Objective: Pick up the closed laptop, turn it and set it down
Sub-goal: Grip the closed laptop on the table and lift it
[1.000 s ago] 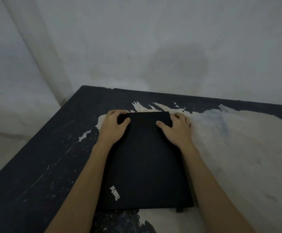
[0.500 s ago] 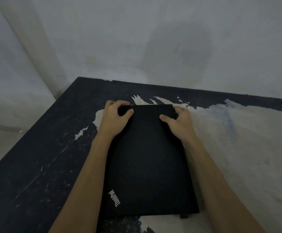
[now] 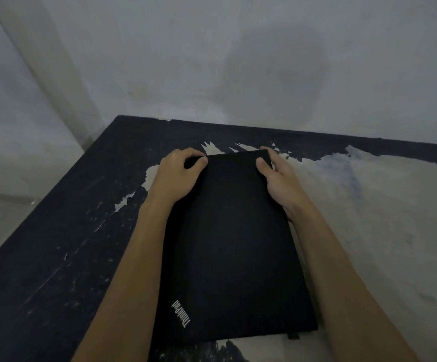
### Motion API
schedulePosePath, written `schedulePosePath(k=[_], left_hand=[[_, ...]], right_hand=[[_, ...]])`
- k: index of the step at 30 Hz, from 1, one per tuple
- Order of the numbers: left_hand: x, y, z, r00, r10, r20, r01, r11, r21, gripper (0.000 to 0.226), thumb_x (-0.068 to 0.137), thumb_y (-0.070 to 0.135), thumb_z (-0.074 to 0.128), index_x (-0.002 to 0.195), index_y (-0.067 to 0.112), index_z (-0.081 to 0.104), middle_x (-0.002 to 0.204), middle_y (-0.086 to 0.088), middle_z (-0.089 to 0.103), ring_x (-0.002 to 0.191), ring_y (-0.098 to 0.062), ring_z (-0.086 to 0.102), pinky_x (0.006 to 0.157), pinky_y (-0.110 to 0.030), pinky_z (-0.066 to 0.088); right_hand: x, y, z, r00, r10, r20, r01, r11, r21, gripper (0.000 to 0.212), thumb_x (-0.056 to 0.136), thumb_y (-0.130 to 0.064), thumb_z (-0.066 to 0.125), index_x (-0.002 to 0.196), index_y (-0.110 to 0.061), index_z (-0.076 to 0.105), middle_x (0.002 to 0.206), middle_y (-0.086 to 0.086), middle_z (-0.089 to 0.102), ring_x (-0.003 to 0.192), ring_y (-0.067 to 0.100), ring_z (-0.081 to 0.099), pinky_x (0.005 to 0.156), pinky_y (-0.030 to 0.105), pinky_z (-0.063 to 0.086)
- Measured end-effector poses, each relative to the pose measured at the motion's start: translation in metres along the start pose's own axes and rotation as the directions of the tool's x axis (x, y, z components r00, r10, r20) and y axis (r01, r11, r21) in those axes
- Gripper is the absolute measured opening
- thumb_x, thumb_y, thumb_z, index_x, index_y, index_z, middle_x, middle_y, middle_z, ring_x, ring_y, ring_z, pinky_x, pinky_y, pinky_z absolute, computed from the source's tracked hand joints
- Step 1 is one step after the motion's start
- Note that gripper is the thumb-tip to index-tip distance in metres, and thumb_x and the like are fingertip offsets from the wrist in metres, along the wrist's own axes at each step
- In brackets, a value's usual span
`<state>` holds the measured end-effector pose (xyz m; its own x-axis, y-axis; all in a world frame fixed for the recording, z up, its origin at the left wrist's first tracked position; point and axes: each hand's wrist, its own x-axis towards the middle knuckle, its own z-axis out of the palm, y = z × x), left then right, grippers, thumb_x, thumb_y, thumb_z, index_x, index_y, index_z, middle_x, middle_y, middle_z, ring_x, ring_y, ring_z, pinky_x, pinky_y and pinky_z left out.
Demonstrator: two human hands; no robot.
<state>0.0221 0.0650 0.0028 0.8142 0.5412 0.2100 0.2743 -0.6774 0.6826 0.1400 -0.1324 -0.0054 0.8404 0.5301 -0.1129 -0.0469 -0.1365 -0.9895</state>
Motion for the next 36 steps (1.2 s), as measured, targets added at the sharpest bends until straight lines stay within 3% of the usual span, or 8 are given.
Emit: schedulePosePath(k=[3, 6, 10, 13, 18, 25, 32, 36], left_hand=[[0.001, 0.003, -0.006, 1.000, -0.021, 0.020, 0.020, 0.997, 0.078, 0.031, 0.102, 0.045, 0.053, 0.115, 0.027, 0.074, 0.114, 0.007, 0.073, 0.105, -0.013, 0.063, 0.096, -0.037, 0.049], [0.000, 0.010, -0.012, 1.000, -0.007, -0.005, 0.008, 0.977, 0.212, 0.047, 0.101, 0.058, 0.042, 0.094, 0.027, 0.077, 0.085, 0.006, 0.074, 0.083, -0.017, 0.067, 0.099, -0.056, 0.050], [-0.001, 0.027, -0.016, 1.000, 0.008, 0.010, -0.011, 0.955, 0.295, 0.059, 0.101, 0.064, 0.036, 0.078, 0.022, 0.070, 0.071, 0.002, 0.067, 0.070, -0.019, 0.064, 0.075, -0.040, 0.051], [-0.001, 0.035, -0.016, 1.000, 0.021, 0.020, -0.027, 0.940, 0.340, 0.060, 0.098, 0.072, 0.031, 0.088, 0.032, 0.075, 0.079, 0.005, 0.070, 0.077, -0.019, 0.064, 0.076, -0.039, 0.041], [-0.006, 0.037, -0.019, 0.999, -0.041, 0.004, 0.036, 0.928, 0.371, 0.080, 0.090, 0.084, 0.026, 0.065, 0.021, 0.069, 0.066, 0.002, 0.068, 0.064, -0.017, 0.063, 0.072, -0.038, 0.040], [-0.007, 0.045, -0.025, 0.991, -0.132, -0.025, 0.133, 0.949, 0.287, 0.090, 0.084, 0.090, 0.029, 0.062, 0.012, 0.068, 0.066, -0.001, 0.070, 0.067, -0.019, 0.065, 0.076, -0.039, 0.036], [-0.006, 0.041, -0.044, 0.963, -0.249, -0.103, 0.261, 0.958, 0.122, 0.080, 0.080, 0.092, 0.036, 0.054, 0.017, 0.052, 0.069, -0.001, 0.066, 0.074, -0.025, 0.065, 0.085, -0.044, 0.042], [-0.006, 0.029, -0.061, 0.909, -0.357, -0.215, 0.369, 0.930, 0.014, 0.084, 0.078, 0.093, 0.037, 0.064, 0.014, 0.063, 0.080, -0.004, 0.064, 0.087, -0.028, 0.058, 0.099, -0.048, 0.041]], right_hand=[[-0.003, -0.005, 0.000, 0.999, -0.005, 0.040, 0.004, 1.000, 0.011, 0.029, 0.108, -0.021, 0.050, 0.132, -0.032, 0.061, 0.118, -0.004, 0.071, 0.108, 0.015, 0.072, 0.088, 0.030, 0.061], [-0.005, -0.012, 0.000, 0.994, -0.013, 0.106, 0.010, 1.000, 0.022, 0.032, 0.108, -0.021, 0.050, 0.139, -0.030, 0.056, 0.118, -0.002, 0.071, 0.095, 0.007, 0.075, 0.074, 0.023, 0.060], [-0.010, -0.023, 0.008, 0.986, -0.064, 0.155, 0.060, 0.998, 0.035, 0.033, 0.108, -0.022, 0.051, 0.139, -0.027, 0.057, 0.124, 0.005, 0.070, 0.102, 0.015, 0.075, 0.082, 0.030, 0.062], [-0.011, -0.026, 0.016, 0.976, -0.092, 0.195, 0.088, 0.996, 0.027, 0.034, 0.107, -0.024, 0.053, 0.141, -0.026, 0.056, 0.134, 0.010, 0.065, 0.117, 0.025, 0.070, 0.095, 0.043, 0.060], [-0.018, -0.031, 0.023, 0.971, -0.066, 0.231, 0.071, 0.997, -0.012, 0.047, 0.105, -0.030, 0.054, 0.152, -0.029, 0.047, 0.148, 0.006, 0.055, 0.126, 0.021, 0.064, 0.099, 0.040, 0.058], [-0.030, -0.050, 0.021, 0.950, -0.010, 0.311, 0.012, 1.000, -0.007, 0.044, 0.105, -0.029, 0.056, 0.148, -0.030, 0.050, 0.131, -0.002, 0.069, 0.111, 0.013, 0.072, 0.089, 0.027, 0.061], [-0.040, -0.063, 0.004, 0.856, 0.101, 0.507, -0.078, 0.995, -0.067, 0.036, 0.102, -0.027, 0.062, 0.138, -0.026, 0.060, 0.126, 0.001, 0.075, 0.114, 0.021, 0.073, 0.103, 0.047, 0.055], [-0.043, -0.067, -0.013, 0.822, 0.105, 0.560, -0.015, 0.986, -0.163, 0.039, 0.100, -0.025, 0.064, 0.139, -0.025, 0.062, 0.128, 0.001, 0.074, 0.116, 0.026, 0.072, 0.104, 0.055, 0.052]])
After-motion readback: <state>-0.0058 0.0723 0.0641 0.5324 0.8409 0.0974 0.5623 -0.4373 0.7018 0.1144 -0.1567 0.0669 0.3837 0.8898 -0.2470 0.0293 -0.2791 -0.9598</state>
